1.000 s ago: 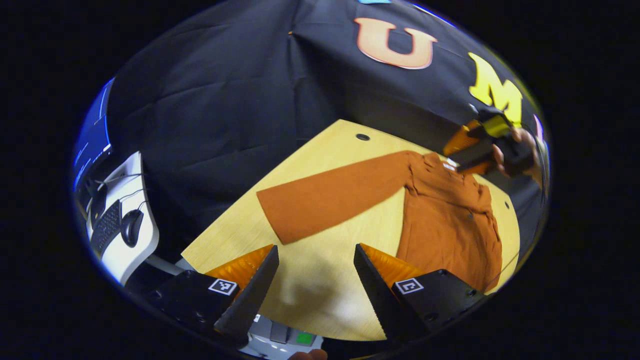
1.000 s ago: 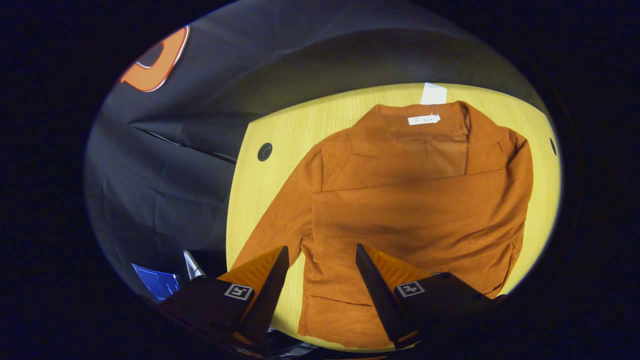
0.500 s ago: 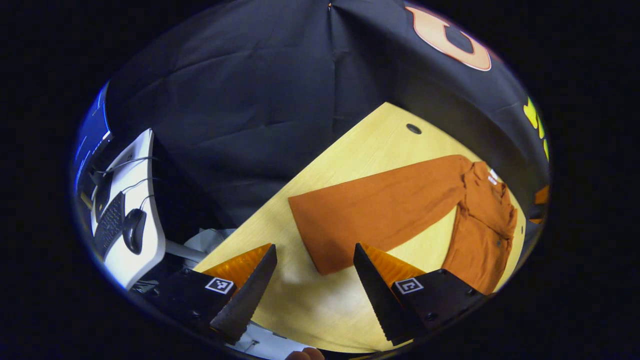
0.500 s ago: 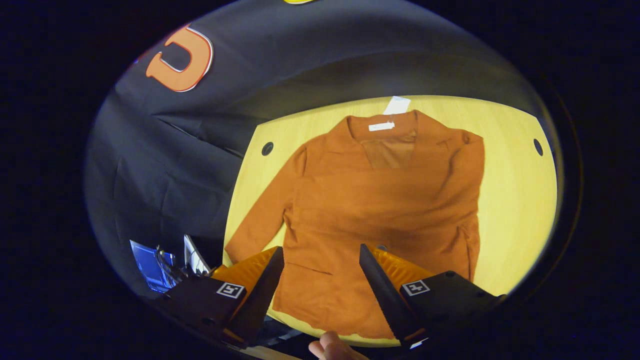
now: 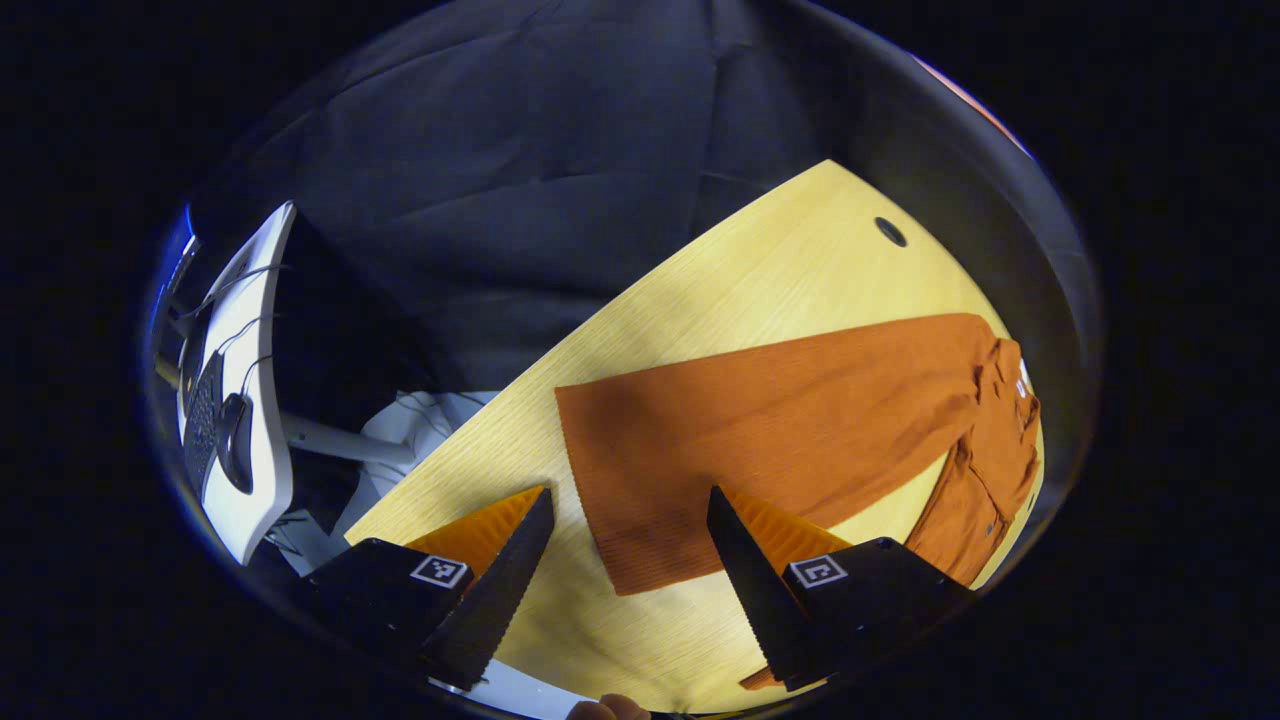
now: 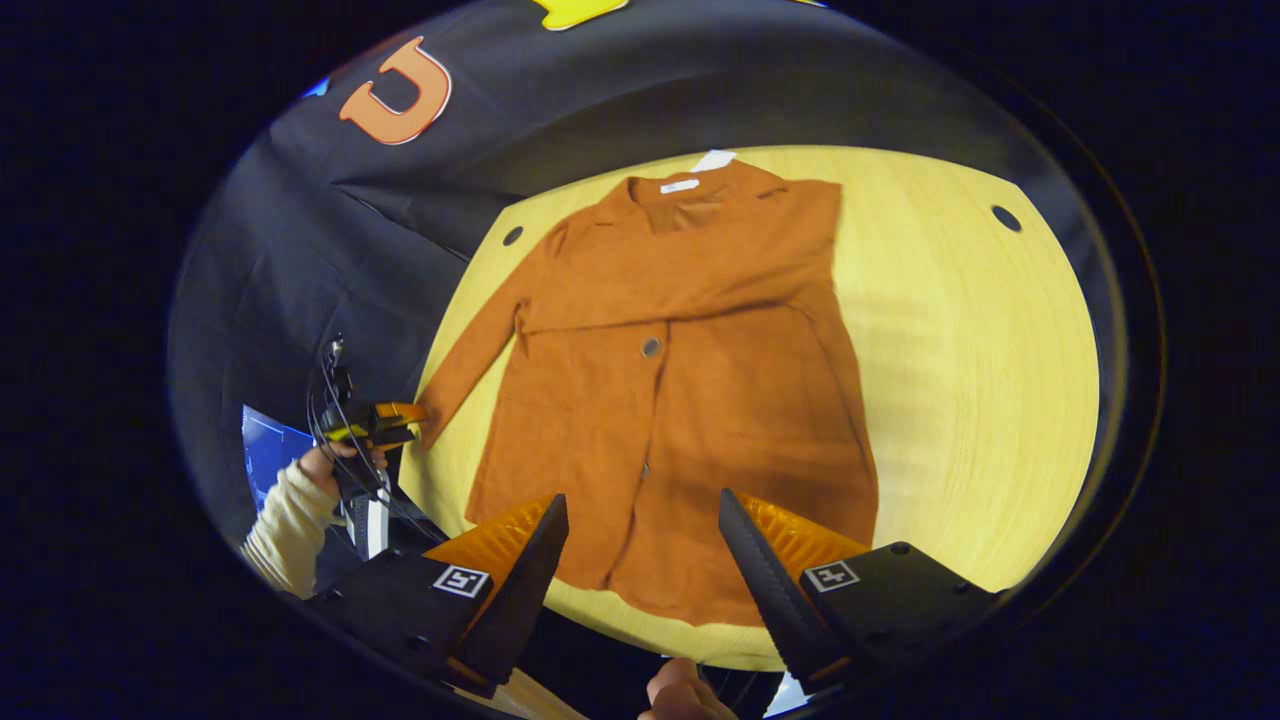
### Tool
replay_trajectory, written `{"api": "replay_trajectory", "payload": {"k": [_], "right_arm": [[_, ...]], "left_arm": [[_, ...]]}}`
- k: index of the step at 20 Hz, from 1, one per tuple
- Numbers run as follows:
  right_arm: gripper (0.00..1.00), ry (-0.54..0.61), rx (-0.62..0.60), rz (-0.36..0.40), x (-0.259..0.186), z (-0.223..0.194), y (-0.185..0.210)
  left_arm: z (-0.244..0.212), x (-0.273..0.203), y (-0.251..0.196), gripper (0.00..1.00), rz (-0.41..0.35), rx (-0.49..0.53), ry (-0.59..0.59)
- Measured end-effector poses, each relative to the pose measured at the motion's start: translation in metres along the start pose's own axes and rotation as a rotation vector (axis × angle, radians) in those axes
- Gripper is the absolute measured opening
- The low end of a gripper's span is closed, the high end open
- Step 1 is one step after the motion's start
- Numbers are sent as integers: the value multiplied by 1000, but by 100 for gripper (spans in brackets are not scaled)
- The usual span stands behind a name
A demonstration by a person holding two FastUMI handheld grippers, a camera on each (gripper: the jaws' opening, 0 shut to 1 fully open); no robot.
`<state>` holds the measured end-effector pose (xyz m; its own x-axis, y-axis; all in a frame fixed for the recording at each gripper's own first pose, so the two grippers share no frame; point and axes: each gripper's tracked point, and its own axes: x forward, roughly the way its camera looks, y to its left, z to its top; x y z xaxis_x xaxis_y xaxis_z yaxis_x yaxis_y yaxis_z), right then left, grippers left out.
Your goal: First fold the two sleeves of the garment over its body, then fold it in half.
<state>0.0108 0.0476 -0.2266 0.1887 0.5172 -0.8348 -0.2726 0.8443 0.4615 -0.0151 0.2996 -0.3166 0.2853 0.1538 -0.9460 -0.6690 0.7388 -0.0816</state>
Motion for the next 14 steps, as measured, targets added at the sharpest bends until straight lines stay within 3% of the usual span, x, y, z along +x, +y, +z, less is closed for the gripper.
{"api": "replay_trajectory", "payload": {"k": [3,4,6,7,8,10,13,14], "right_arm": [[98,-14,50,-18,-18,-30,-20],[94,-26,58,-21,-28,-37,-26],[98,-79,75,-29,-50,-41,-37],[94,-107,94,-32,-61,-44,-44],[94,-128,119,-35,-70,-47,-52],[98,-159,166,-54,-87,-62,-70],[98,-167,221,-117,-105,-83,-107],[98,-165,248,-133,-108,-88,-118]], "left_arm": [[0,5,-8,100,-16,-53,98],[1,7,-9,100,-21,-45,123],[2,7,-6,100,-13,-66,167],[1,7,-4,92,-7,-98,198],[3,8,-5,98,-2,-121,222],[3,10,0,97,24,-107,282],[1,12,2,69,60,-92,317],[-1,14,1,67,55,-80,321]]}}
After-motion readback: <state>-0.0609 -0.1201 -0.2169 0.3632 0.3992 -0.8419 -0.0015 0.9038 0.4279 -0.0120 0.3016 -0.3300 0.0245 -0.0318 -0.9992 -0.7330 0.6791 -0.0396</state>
